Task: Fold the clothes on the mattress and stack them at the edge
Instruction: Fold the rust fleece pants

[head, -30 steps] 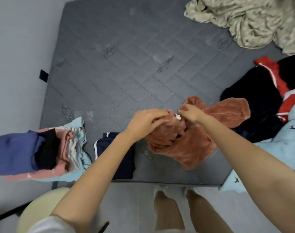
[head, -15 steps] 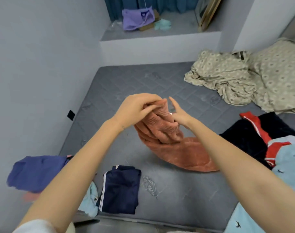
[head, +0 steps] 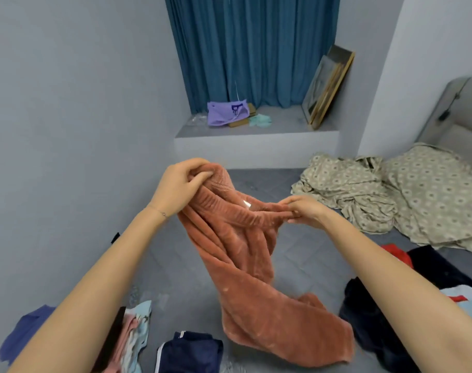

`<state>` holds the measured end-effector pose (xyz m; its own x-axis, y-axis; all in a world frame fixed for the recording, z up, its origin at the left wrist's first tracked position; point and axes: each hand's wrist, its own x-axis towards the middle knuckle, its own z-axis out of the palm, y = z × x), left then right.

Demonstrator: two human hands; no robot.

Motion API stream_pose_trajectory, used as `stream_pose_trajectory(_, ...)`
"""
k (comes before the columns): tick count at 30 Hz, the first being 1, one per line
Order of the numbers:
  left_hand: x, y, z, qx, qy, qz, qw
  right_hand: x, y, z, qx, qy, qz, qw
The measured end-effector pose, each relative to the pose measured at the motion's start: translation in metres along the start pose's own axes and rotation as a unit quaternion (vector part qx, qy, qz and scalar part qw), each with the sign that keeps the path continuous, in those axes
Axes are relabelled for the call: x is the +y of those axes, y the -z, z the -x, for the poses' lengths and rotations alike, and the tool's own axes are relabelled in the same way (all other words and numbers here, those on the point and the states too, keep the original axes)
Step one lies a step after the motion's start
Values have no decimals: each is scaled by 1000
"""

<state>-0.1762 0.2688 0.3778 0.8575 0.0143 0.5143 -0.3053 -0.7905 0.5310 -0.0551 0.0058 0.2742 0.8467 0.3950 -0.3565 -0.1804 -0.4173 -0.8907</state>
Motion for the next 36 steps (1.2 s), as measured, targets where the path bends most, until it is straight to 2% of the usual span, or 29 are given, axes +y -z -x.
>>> stream_pose_trajectory(2, -3, 7, -8, 12, 32, -8, 999, -17, 19, 10, 30, 15, -29, 999)
stream_pose_trajectory(4, -4, 11, -16, 20, 56, -7, 998, -37, 35, 18, 77, 54, 6, 996)
stream_pose_trajectory(8, 0, 11, -28, 51, 85, 0, 995, -49, 51, 30, 86, 101, -16, 991)
stream_pose_trajectory(10, 4, 8, -31, 56, 91, 24, 994, -49, 54, 34, 110, 114, 74, 985)
stream_pose_trajectory(13, 9, 3, -31, 40, 88, 60, 993, -46, 52, 39, 138, 137, 254, 947)
stream_pose_trajectory(14, 10, 1, -30, 32, 88, 71, 993, -44, 54, 40, 144, 145, 272, 941)
stream_pose_trajectory(17, 10, 1, -27, -22, 87, 102, 991, -41, 63, 46, 115, 187, 227, 949)
stream_pose_trajectory(20, 9, 5, -26, -122, 121, 126, 977, -42, 65, 53, 49, 206, 313, 926)
stream_pose_trajectory(22, 9, 8, -26, -188, 119, 68, 973, -39, 64, 54, 28, 198, 366, 909)
stream_pose_trajectory(24, 11, 7, -25, -244, 96, 12, 965, -32, 64, 56, 34, 171, 379, 909)
stream_pose_trajectory(26, 11, 1, -22, -266, 57, -11, 962, -25, 66, 58, 11, 151, 350, 925)
stream_pose_trajectory(29, 10, -7, -20, -259, 11, -42, 965, -12, 68, 60, -9, 109, 245, 963)
stream_pose_trajectory(32, 6, -11, -20, -282, 22, -105, 953, -2, 70, 61, -21, 79, 138, 987)
stream_pose_trajectory(36, 1, -18, -18, -311, 36, -151, 938, -2, 71, 64, -22, 89, 80, 993)
